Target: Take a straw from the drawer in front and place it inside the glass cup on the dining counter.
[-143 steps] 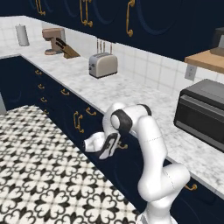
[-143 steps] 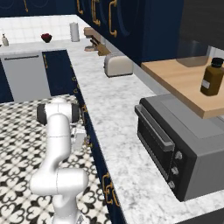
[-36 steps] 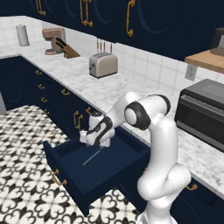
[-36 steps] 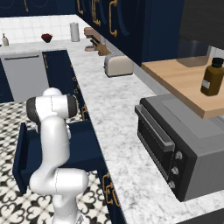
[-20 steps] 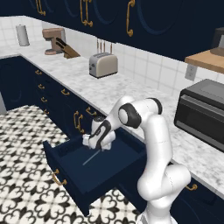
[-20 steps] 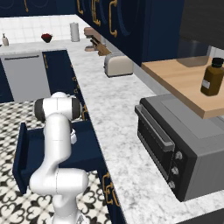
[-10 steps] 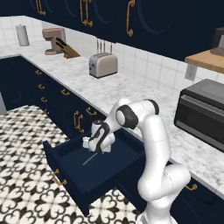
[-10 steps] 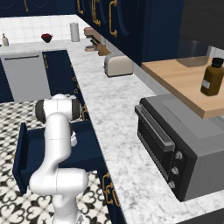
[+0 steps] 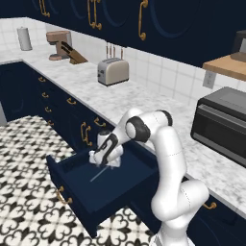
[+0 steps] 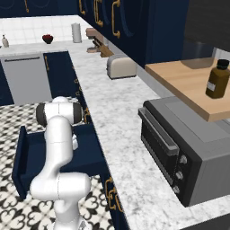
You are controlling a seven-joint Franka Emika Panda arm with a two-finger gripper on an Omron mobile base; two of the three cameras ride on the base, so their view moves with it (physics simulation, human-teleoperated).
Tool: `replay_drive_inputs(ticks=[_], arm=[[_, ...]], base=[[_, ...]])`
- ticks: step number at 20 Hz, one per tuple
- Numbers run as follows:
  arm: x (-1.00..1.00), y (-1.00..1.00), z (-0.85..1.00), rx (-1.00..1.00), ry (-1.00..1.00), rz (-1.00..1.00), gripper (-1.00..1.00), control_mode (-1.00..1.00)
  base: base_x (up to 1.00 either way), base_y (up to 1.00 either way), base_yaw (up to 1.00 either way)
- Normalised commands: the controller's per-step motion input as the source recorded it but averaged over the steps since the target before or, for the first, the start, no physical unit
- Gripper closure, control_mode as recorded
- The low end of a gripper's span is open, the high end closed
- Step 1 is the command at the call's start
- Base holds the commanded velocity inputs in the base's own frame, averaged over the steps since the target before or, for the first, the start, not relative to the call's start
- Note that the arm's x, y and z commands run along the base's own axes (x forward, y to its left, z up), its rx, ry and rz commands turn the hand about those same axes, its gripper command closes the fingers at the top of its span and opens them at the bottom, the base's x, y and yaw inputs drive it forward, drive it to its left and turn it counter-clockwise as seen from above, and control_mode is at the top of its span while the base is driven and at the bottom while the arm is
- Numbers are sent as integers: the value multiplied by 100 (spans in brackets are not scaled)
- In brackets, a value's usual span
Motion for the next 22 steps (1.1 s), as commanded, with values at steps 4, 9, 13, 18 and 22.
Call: replay_drive_inputs(ticks=[4, 9, 13, 18, 22], arm=[[0, 29, -58, -5, 10, -1, -100, -100], [-1, 13, -47, -3, 4, -4, 100, -100], [-22, -9, -36, 0, 0, -6, 100, -100], [-6, -1, -29, 0, -2, -3, 100, -100], [0, 0, 3, 0, -7, -1, 100, -100]], base=[[0, 0, 0], [0, 0, 0], [0, 0, 0], [0, 0, 0], [0, 0, 0]])
